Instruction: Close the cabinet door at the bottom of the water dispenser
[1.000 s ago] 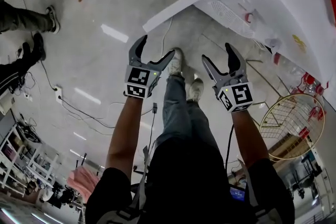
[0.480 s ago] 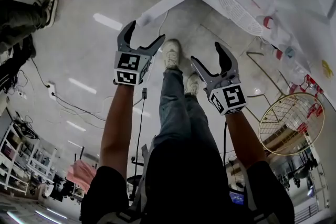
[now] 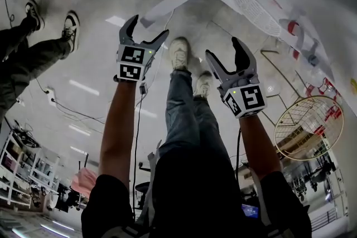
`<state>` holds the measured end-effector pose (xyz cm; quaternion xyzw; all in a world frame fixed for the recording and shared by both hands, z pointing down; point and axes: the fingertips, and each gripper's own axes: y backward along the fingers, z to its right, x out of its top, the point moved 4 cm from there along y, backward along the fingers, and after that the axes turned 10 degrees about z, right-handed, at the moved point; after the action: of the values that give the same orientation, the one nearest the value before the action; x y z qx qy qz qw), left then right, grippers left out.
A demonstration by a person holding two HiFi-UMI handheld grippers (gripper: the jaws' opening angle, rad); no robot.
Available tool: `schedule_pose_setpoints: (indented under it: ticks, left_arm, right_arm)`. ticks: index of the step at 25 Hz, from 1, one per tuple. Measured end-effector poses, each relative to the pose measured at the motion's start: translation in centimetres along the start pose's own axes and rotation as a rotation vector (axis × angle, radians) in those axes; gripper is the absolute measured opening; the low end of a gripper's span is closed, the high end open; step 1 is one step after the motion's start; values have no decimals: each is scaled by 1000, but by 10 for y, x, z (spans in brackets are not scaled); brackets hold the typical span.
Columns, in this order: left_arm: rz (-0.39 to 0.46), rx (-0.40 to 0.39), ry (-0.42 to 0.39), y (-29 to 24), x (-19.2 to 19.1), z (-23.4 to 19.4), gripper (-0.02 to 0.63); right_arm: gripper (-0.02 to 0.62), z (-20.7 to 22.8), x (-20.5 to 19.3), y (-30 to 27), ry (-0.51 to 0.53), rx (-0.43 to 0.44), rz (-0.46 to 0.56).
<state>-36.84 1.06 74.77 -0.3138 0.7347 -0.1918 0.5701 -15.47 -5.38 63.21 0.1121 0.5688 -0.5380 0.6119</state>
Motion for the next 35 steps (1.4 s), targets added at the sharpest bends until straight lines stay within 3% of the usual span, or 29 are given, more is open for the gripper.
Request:
schedule_pose_setpoints:
  ticks: [19,35]
  left_arm:
    - [-39,-17,7,0,-15,20,449]
    - [-76,-18,27,2,-40,83,443]
  right_arm:
    - [343,10,-12,26,-19,-7,8]
    - [337,34,-37,88,-74,-58,50]
